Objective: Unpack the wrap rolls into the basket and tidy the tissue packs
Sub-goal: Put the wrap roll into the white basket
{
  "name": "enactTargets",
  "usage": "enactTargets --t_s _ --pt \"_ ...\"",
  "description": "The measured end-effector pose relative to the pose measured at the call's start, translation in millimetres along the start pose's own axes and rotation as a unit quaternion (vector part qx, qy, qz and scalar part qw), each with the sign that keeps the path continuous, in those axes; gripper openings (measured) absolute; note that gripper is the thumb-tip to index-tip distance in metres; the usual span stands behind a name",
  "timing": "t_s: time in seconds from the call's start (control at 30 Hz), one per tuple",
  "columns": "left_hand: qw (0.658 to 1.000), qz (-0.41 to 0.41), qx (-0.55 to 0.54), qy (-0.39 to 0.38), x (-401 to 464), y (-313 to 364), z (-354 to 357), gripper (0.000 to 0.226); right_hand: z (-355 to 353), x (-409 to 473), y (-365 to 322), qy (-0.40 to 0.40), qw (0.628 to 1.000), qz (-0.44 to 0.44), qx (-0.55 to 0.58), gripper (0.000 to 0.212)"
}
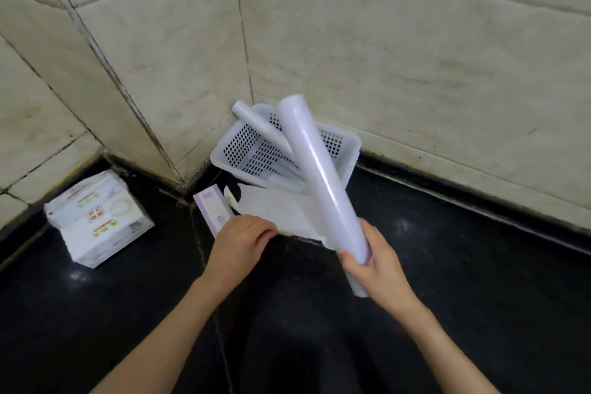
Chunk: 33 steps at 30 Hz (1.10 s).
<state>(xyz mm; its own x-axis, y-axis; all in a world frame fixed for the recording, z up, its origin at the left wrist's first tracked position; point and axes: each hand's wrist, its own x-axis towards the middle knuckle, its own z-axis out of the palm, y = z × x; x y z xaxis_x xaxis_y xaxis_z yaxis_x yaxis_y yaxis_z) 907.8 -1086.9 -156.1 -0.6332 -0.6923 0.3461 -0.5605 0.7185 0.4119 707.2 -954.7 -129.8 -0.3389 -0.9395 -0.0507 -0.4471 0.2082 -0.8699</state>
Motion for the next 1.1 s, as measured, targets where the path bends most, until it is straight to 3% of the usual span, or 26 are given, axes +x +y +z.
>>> enactTargets --t_s 0.13,0.2,0.27,0.43,0.6,0.7,0.77,0.9,1.1 --pt "0.992 -0.102 -0.068 -0.001 28 55 9 0.006 -47 5 4 0.122 0.992 -0.005 0.017 0.045" --pt "0.974 -0.164 -0.153 -0.015 50 87 21 0.006 -69 3 10 0.161 0.987 0.010 0.023 0.045" --pt "0.940 -0.226 -0.252 -0.043 77 119 38 0.010 -88 -1 18 0.194 0.980 0.019 0.029 0.047" --pt "0.798 -0.372 -0.460 -0.112 126 176 86 0.005 -122 -16 42 0.237 0.970 0.044 0.020 0.044" --pt "0.751 -0.363 -0.522 -0.182 137 191 109 0.032 -134 -17 60 0.230 0.972 0.054 -0.001 0.045" --pt "0.773 -0.334 -0.495 -0.214 133 181 110 0.037 -131 -13 65 0.206 0.977 0.045 -0.017 0.041" --pt "0.815 -0.308 -0.446 -0.206 130 164 105 0.035 -125 -6 66 0.179 0.983 0.046 -0.014 0.039" --pt "0.895 -0.233 -0.358 -0.131 121 112 84 0.028 -105 20 58 0.104 0.993 0.035 -0.034 0.036" --pt "0.970 -0.178 -0.155 -0.062 105 5 52 0.027 -55 106 20 -0.043 0.994 -0.054 -0.084 0.029"
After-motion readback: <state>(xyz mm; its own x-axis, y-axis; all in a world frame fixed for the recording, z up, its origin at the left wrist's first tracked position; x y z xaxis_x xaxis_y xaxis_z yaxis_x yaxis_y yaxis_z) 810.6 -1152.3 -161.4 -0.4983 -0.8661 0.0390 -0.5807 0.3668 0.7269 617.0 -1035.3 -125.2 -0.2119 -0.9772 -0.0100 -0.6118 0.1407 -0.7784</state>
